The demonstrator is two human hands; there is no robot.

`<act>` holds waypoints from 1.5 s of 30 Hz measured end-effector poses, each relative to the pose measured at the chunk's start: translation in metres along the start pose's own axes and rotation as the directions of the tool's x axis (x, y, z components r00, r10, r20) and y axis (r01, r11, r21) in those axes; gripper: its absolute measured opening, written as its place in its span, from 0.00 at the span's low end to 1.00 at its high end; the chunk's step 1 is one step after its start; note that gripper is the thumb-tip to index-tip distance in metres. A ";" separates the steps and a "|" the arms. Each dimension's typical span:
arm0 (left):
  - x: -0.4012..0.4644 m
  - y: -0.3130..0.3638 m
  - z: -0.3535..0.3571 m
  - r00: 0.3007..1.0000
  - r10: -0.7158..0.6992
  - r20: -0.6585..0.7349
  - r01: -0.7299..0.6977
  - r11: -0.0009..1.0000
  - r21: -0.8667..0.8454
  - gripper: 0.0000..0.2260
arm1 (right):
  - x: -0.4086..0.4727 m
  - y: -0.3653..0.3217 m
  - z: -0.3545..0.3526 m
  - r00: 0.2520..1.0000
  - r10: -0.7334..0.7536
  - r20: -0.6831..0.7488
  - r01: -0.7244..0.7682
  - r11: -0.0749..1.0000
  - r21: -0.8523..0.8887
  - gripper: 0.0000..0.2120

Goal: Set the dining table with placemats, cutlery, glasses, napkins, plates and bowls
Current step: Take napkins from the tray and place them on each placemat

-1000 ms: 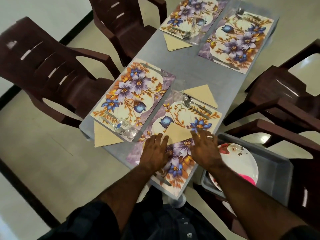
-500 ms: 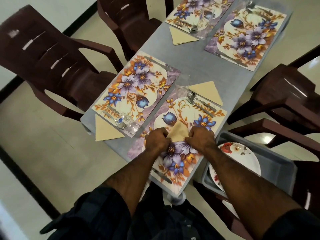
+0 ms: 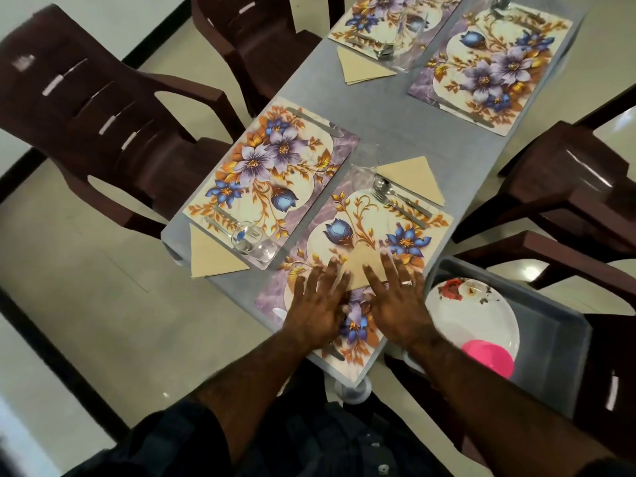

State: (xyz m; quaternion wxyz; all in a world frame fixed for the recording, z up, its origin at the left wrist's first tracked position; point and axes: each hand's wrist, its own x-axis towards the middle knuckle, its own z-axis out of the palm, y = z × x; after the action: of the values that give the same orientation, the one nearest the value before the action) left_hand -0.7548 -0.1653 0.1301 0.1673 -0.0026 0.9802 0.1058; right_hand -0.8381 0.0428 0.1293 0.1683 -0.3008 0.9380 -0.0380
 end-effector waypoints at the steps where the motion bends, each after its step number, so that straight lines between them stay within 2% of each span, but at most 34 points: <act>1: -0.004 0.000 0.005 0.999 -0.045 0.012 0.045 0.999 -0.008 0.32 | -0.002 0.003 0.002 0.999 0.046 -0.003 -0.046 0.999 0.021 0.37; 4: 0.007 0.000 0.001 0.996 -0.081 -0.024 0.081 0.997 -0.004 0.32 | 0.004 0.014 -0.006 0.992 0.123 -0.004 -0.123 0.992 -0.004 0.31; 8: 0.037 -0.004 -0.020 0.999 0.049 -0.003 -0.048 0.995 0.090 0.28 | 0.019 0.024 -0.023 0.996 0.085 -0.001 -0.084 0.992 -0.096 0.26; 12: 0.040 -0.017 -0.028 0.999 0.030 0.034 -0.034 0.992 0.118 0.30 | 0.002 0.024 -0.017 0.998 0.024 -0.058 -0.032 0.989 -0.144 0.26; 15: 0.030 -0.022 -0.027 0.999 0.049 -0.020 -0.045 0.986 0.158 0.29 | 0.001 0.023 -0.014 0.998 -0.015 -0.059 0.007 0.990 -0.142 0.24; 18: 0.024 -0.022 -0.026 0.996 0.051 -0.067 -0.039 0.984 0.174 0.24 | 0.012 0.017 -0.018 0.996 -0.061 -0.061 0.054 0.992 -0.118 0.26; 20: 0.022 -0.021 -0.022 0.994 0.088 -0.064 -0.078 0.985 0.153 0.27 | 0.017 0.014 -0.020 0.998 -0.034 -0.050 0.031 0.997 -0.072 0.29; 22: 0.018 -0.022 -0.015 0.996 0.067 -0.059 -0.059 0.990 0.125 0.32 | 0.024 0.011 -0.019 0.999 -0.034 -0.003 0.033 0.998 -0.049 0.32; 27: 0.006 -0.030 0.000 0.996 -0.016 -0.082 0.023 0.996 0.091 0.43 | 0.053 0.008 -0.017 0.987 -0.149 0.060 0.151 0.988 -0.032 0.34; 30: 0.001 -0.036 0.007 0.995 -0.021 -0.094 0.029 0.997 0.076 0.44 | 0.060 0.012 -0.013 0.977 -0.203 0.066 0.208 0.975 -0.083 0.36; 32: 0.001 -0.036 0.009 0.995 -0.024 -0.096 0.031 0.997 0.071 0.44 | 0.062 0.022 -0.009 0.980 -0.181 0.083 0.190 0.974 -0.120 0.35; 37: 0.002 -0.035 0.004 0.998 -0.033 -0.061 0.038 0.996 0.081 0.46 | 0.053 0.042 -0.020 0.999 0.039 0.012 -0.038 0.996 -0.084 0.37; 39: 0.002 -0.030 0.002 0.998 -0.047 -0.031 0.049 0.996 0.078 0.46 | 0.037 0.034 -0.022 0.999 0.005 -0.032 -0.008 0.997 -0.078 0.35; 42: -0.002 -0.023 -0.004 0.999 -0.048 -0.001 0.048 0.997 0.069 0.46 | 0.004 0.019 -0.011 0.986 -0.158 -0.047 0.154 0.984 -0.087 0.29; 45: -0.015 -0.016 -0.006 1.000 0.000 0.002 0.000 0.999 0.049 0.45 | -0.005 0.017 0.000 0.997 -0.069 -0.028 0.067 0.996 -0.066 0.27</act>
State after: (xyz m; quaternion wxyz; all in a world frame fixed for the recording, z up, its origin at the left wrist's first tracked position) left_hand -0.7422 -0.1825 0.1371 0.1683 0.0014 0.9823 0.0816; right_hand -0.8438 0.0592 0.1276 0.1429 -0.3371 0.9304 -0.0175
